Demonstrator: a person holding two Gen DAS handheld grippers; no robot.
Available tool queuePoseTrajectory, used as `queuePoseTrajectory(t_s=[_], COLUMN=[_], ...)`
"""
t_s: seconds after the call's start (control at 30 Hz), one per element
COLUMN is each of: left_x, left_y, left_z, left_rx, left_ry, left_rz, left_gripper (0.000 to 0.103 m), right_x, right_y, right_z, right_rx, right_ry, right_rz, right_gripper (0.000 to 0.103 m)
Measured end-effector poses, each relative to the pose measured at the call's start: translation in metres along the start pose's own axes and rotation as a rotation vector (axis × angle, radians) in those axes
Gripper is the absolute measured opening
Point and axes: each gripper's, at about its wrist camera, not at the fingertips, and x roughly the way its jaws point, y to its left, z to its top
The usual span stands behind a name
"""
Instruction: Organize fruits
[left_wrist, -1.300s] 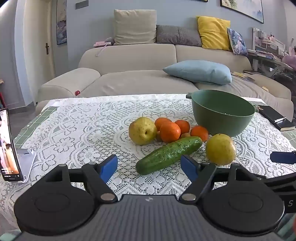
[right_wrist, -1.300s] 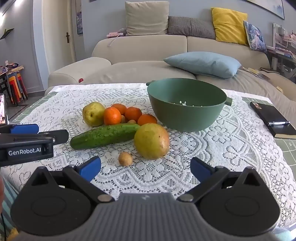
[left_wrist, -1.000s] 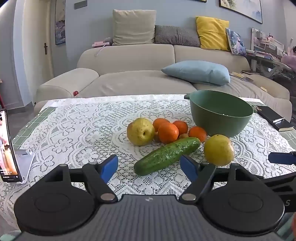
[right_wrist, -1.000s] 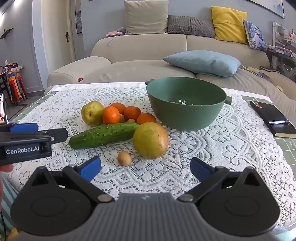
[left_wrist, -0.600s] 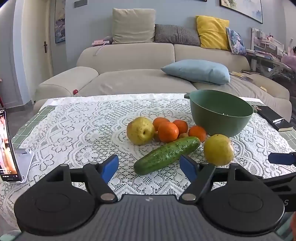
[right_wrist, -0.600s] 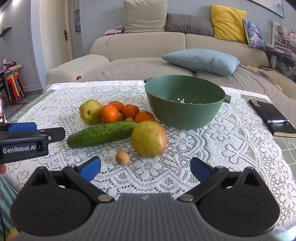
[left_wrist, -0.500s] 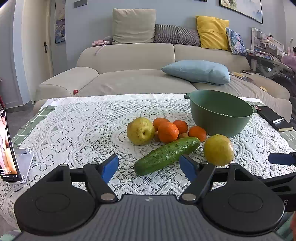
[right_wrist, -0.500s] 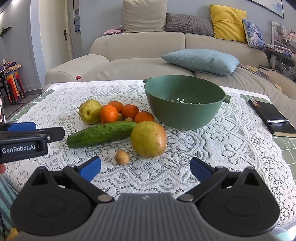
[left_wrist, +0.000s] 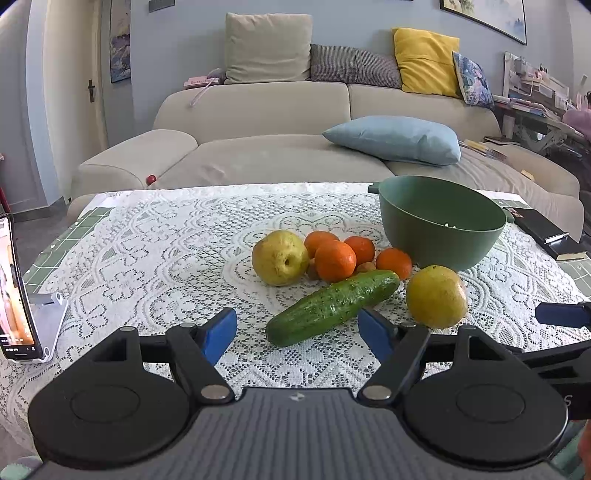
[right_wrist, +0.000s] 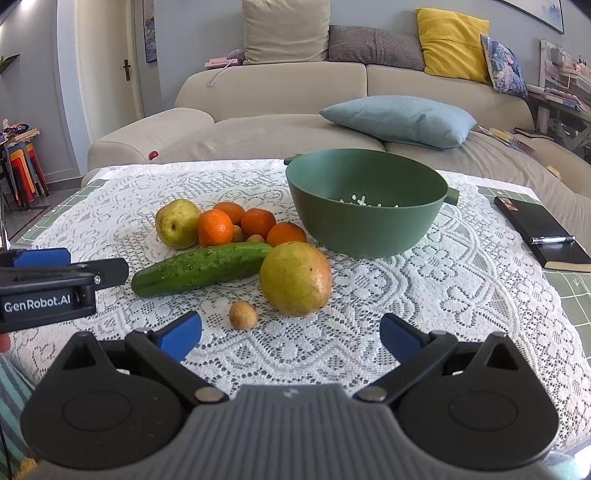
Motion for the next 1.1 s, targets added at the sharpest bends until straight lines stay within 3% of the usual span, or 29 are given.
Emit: queuePoseTrajectory(t_s=[1.1], left_x=[0.0025], left_y=[0.0013], left_z=[-0.0013], left_rx=[-0.004], left_ry=[0.015], left_rz=[0.004], left_gripper=[0.088], right_x=[0.0037], right_y=[0.0018], right_z=[-0.0008], right_rx=[-0.009], right_ry=[0.020], right_rz=[-0.006], right_gripper=[0.099])
